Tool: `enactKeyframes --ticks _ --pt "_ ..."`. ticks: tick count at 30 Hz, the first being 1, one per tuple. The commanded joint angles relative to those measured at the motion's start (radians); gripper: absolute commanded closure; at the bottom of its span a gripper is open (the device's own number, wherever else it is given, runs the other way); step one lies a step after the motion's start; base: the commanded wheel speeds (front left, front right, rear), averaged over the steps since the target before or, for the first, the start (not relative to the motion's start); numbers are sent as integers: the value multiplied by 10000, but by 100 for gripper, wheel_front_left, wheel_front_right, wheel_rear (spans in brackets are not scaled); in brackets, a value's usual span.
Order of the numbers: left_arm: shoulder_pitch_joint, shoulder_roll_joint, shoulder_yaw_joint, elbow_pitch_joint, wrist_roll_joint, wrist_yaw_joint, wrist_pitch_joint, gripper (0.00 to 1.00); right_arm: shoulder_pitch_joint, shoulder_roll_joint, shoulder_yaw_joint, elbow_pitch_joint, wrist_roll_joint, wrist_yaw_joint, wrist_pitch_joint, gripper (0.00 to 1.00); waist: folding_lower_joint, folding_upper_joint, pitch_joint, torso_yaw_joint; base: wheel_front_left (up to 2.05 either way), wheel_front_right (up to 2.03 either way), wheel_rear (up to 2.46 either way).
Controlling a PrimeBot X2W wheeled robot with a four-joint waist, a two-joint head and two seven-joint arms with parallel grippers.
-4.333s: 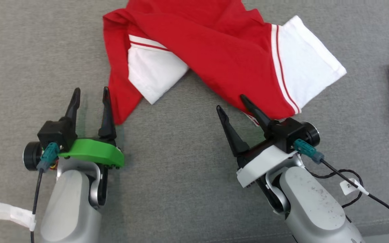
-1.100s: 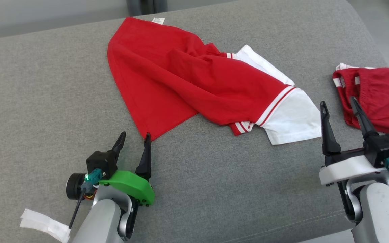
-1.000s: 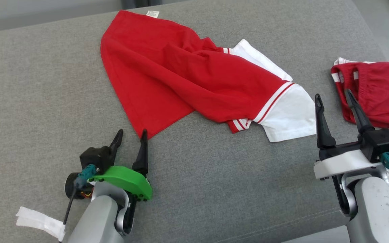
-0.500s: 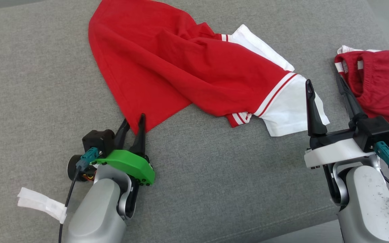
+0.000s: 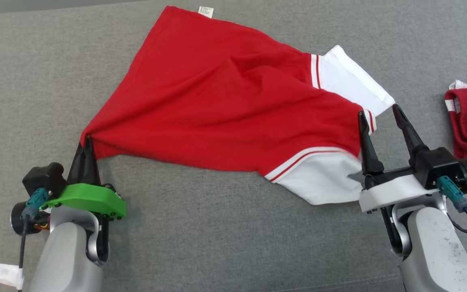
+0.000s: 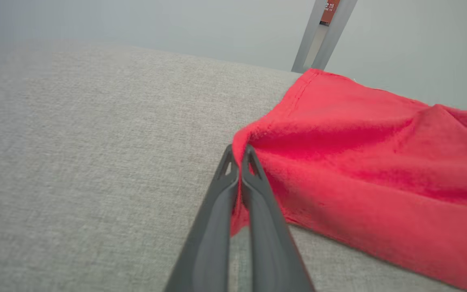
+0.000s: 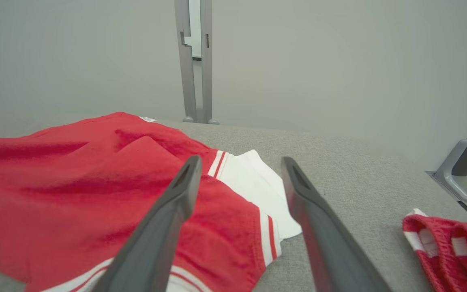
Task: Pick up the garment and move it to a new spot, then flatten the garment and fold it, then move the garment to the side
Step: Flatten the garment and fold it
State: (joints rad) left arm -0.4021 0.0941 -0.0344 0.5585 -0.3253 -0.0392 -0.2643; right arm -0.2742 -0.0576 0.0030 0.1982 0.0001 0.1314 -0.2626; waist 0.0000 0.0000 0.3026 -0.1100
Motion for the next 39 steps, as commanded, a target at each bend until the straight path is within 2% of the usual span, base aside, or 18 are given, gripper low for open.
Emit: enactKeyframes --ticks 1,5,6,7,10,16,23,30,39 --pt "104 132 204 79 148 -25 4 100 113 -12 -28 79 39 -16 -24 0 0 0 -410 425 0 0 0" --pt "276 219 739 334 612 80 4 100 176 24 52 284 44 -16 -25 0 0 0 -649 560 0 0 0" --pt "301 212 774 380 683 60 4 70 185 24 88 308 68 -16 -25 0 0 0 -694 569 0 0 0" --pt "365 188 838 481 773 -4 4 0 196 29 150 328 86 -16 -25 0 0 0 -776 589 0 0 0" --pt "538 64 1004 277 1097 -3 4 0 239 44 189 358 193 -16 -25 0 0 0 -1003 653 0 0 0" --pt "1760 -264 1023 -1053 1857 12 6 0 386 57 275 215 407 -16 -25 0 0 0 -1669 729 0 0 0" --pt "3409 -414 703 -2135 1794 95 4 0 938 61 283 535 795 -16 -25 0 0 0 -2256 769 0 0 0" --pt "3566 -415 -227 -2241 1571 115 6 0 891 61 15 1632 606 -16 -23 0 0 0 -1883 1101 0 0 0" --pt "2957 -416 -894 -2249 1434 198 4 0 -516 57 -752 3630 -72 -16 -25 0 0 0 -1086 1814 0 0 0"
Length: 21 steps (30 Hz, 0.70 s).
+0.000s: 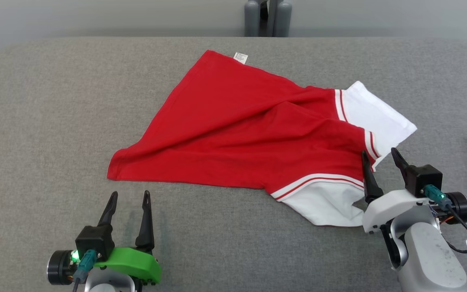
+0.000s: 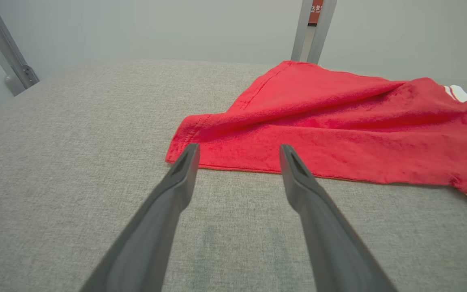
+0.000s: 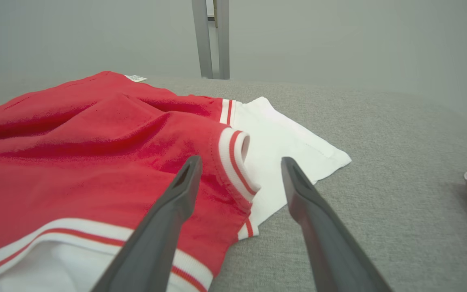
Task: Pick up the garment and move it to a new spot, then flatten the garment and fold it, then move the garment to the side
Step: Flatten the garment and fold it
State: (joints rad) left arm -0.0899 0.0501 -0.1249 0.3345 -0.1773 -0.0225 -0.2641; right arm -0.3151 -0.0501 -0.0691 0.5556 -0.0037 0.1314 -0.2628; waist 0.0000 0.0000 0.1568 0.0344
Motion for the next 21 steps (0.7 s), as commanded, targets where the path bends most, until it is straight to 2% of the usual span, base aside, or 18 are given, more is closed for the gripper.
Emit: enactKeyframes --ticks 1,3,4,5,6,16,21 --pt "-222 23 -34 -11 -56 32 2 0 -304 -22 -169 310 -78 -16 -22 0 0 0 462 460 0 0 0" --pt "-312 21 -123 -3 -149 58 2 0 -626 -14 -318 759 -200 -16 -22 0 0 0 600 628 0 0 0" --pt "-364 22 -176 -6 -186 50 2 0 -760 -19 -403 897 -214 -16 -23 13 0 0 673 709 0 0 0" --pt "-415 19 -210 -21 -228 57 2 0 -892 -19 -417 1062 -273 -16 -22 80 0 0 740 798 0 0 0" --pt "-450 22 -198 -58 -311 110 2 0 -1002 -21 -465 1098 -273 -16 -22 100 0 0 784 870 0 0 0" --pt "-810 20 -706 -114 -570 72 2 0 -2635 -866 -1070 971 -1147 -17 -22 100 0 0 1298 1665 0 0 0" --pt "-974 20 -1008 -68 -772 188 2 0 -3901 -1394 -1108 1646 -1926 -16 -22 100 0 0 1443 2104 0 0 0"
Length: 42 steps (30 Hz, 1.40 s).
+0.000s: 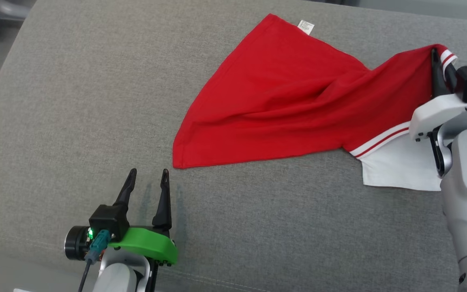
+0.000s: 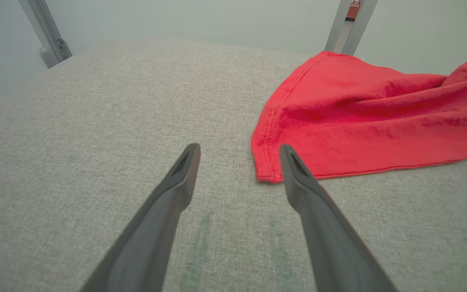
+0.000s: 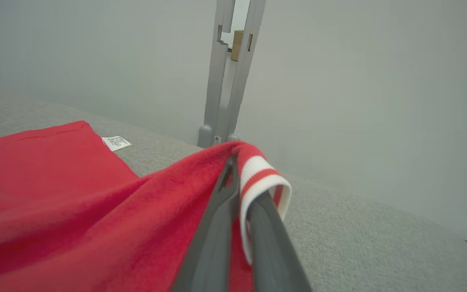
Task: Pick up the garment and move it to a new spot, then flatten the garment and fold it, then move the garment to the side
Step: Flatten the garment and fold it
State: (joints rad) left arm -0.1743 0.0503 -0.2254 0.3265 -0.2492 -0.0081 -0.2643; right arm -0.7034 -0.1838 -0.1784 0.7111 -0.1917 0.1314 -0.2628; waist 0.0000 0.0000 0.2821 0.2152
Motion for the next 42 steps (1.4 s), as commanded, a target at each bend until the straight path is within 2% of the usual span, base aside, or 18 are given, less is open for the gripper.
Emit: enactKeyframes --ticks 1,2,3,7,12,19,25,33,42 --pt "-131 18 -51 44 -58 42 6 0 -186 -146 -120 283 -203 -16 -22 100 0 0 184 348 0 0 0" --pt "-126 19 -94 99 -42 40 4 0 -353 -238 -287 571 -424 -17 -19 3 0 0 162 385 0 0 0" --pt "-111 19 -122 132 -32 38 6 0 -444 -264 -458 862 -567 -17 49 0 0 0 117 396 0 0 0" --pt "99 22 -65 216 -107 128 4 0 -572 34 -1114 1306 -936 -17 -23 0 0 0 -186 207 0 0 0" --pt "356 22 283 233 -16 191 4 0 598 725 -1518 71 -453 -17 -14 0 0 0 -746 -506 0 0 0" --pt "795 22 1065 258 355 282 4 0 3063 1236 -624 -2021 886 -17 -20 0 0 0 -1557 -1578 0 0 0" --pt "1225 22 1579 338 706 226 4 0 4627 1323 123 -2793 1753 -17 -21 0 0 0 -2088 -2154 0 0 0" --pt "1764 22 1946 492 934 84 5 0 5611 1322 734 -2927 2552 -16 -22 0 0 0 -2561 -2413 0 0 0" --pt "1340 22 1795 508 987 -124 6 0 5273 1323 944 -2820 2559 -16 -22 0 0 0 -2172 -2411 0 0 0"
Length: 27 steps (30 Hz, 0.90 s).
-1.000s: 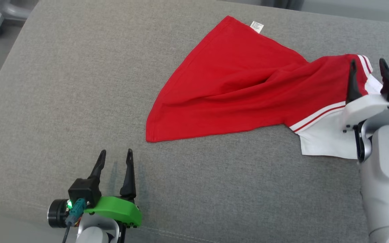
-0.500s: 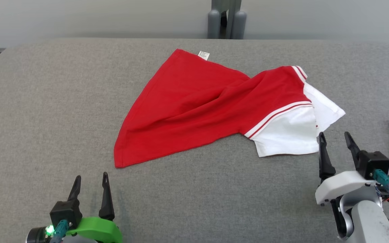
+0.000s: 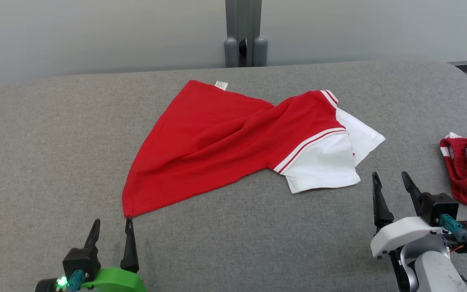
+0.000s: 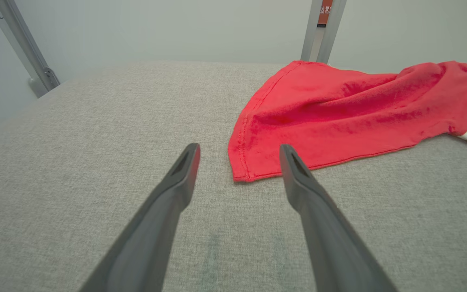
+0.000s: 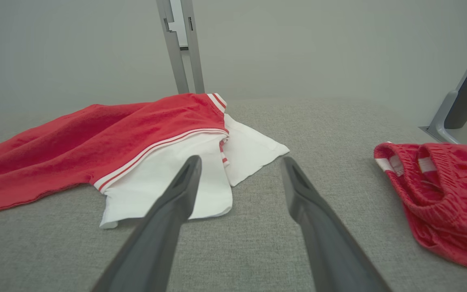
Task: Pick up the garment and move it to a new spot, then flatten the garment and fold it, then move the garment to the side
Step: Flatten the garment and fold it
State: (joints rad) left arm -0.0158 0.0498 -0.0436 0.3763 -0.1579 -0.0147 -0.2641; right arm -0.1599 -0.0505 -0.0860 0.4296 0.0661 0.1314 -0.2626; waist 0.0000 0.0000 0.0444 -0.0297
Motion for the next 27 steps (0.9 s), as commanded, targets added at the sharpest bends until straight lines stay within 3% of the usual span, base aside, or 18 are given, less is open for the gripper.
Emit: enactKeyframes --ticks 1,16,24,26,27 --pt "-372 26 -56 42 69 -101 3 0 -216 -10 55 -17 -16 -16 -24 0 0 0 317 39 0 0 0" --pt "-2717 29 393 3011 -1377 -679 4 0 -1040 -12 207 -229 0 -16 -25 0 0 0 2020 -323 0 0 0" --pt "-2989 -52 -144 4318 -2238 -1076 121 0 -1182 -11 88 -272 -62 -16 -23 0 0 0 2301 -431 0 0 0" --pt "-2988 -114 -443 4364 -2426 -1146 132 58 -1181 -11 76 -219 -31 -16 -25 0 0 0 2310 -423 0 0 0" --pt "-2976 -146 -600 4404 -2512 -1171 133 70 -1186 -10 75 -203 -16 -16 -25 0 0 0 2318 -414 0 0 0"
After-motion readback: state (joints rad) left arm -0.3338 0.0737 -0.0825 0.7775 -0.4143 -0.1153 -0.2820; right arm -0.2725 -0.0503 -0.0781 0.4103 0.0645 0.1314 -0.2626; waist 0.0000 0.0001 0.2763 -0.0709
